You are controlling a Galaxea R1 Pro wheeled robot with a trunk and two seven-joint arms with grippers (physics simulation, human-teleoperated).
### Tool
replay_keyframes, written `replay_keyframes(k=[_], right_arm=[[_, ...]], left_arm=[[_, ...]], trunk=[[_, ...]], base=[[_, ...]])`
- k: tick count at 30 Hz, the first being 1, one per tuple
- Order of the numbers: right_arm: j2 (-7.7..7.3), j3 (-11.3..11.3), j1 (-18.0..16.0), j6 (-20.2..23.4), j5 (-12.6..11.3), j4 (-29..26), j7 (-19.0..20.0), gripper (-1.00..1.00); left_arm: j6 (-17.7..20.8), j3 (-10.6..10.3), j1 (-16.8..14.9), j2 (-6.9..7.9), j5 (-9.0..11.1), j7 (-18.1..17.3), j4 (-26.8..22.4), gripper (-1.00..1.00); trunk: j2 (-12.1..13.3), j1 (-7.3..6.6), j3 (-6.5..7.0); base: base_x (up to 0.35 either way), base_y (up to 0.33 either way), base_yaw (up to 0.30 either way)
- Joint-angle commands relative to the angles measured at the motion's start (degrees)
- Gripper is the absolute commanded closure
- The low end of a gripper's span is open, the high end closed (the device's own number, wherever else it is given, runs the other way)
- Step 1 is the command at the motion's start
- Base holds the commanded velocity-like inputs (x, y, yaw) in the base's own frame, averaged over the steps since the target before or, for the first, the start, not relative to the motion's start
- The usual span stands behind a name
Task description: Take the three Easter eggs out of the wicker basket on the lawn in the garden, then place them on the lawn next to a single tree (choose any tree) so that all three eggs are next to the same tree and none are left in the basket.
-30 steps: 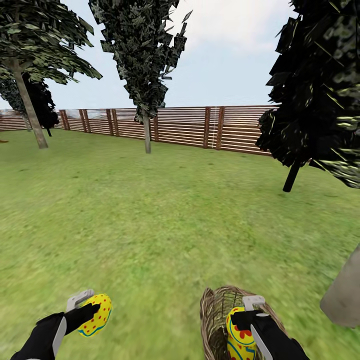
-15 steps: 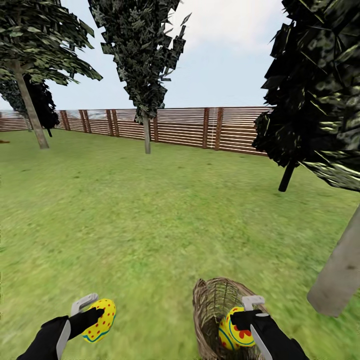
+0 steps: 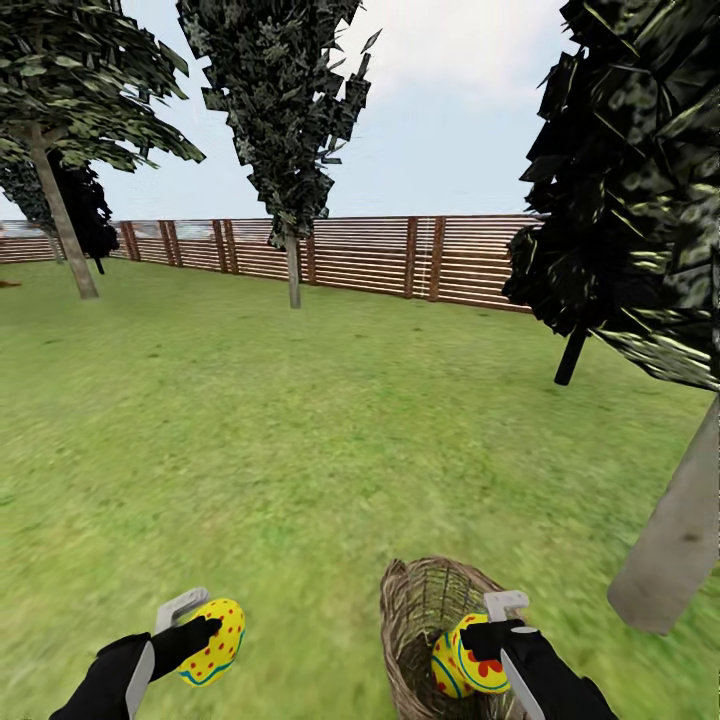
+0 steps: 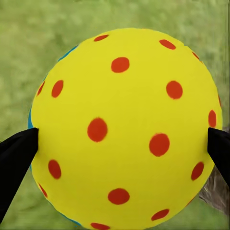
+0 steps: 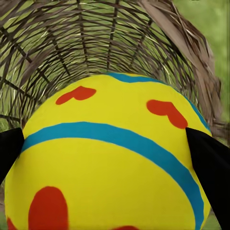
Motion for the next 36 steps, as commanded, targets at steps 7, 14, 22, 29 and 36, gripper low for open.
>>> replay_keyframes(k=[7,14,22,29,36], right_arm=[[-0.08,0.34,-0.02,0.36,-0.03,-0.1,-0.14,1.0],[-0.15,0.29,-0.03,0.44,-0.03,-0.1,-0.21,1.0],[-0.25,0.35,-0.03,0.52,0.05,-0.19,-0.22,1.0],[-0.24,0.36,-0.03,0.45,0.05,-0.1,-0.22,1.0],[-0.25,0.34,-0.02,0.45,0.05,-0.1,-0.22,1.0]], left_arm=[[-8.65,0.2,-0.06,-1.05,-0.91,-0.14,4.33,1.0],[-8.23,0.33,-0.06,-0.33,-0.92,-0.02,3.83,1.0],[-8.21,0.23,-0.06,-0.34,-1.47,2.82,3.71,1.0],[-8.53,0.08,-0.06,-0.68,-1.53,3.07,4.26,1.0],[-8.53,0.08,-0.06,-0.73,-1.58,3.12,4.3,1.0]], trunk=[[2.79,-1.55,1.2],[5.6,-3.09,2.46],[8.81,-4.84,3.89],[11.62,-6.38,5.15],[14.42,-7.92,6.41]], base=[[-0.048,-0.259,0.0],[-0.024,-0.3,0.0],[0.0,-0.269,0.0],[-0.236,-0.009,0.0],[-0.339,0.0,0.0]])
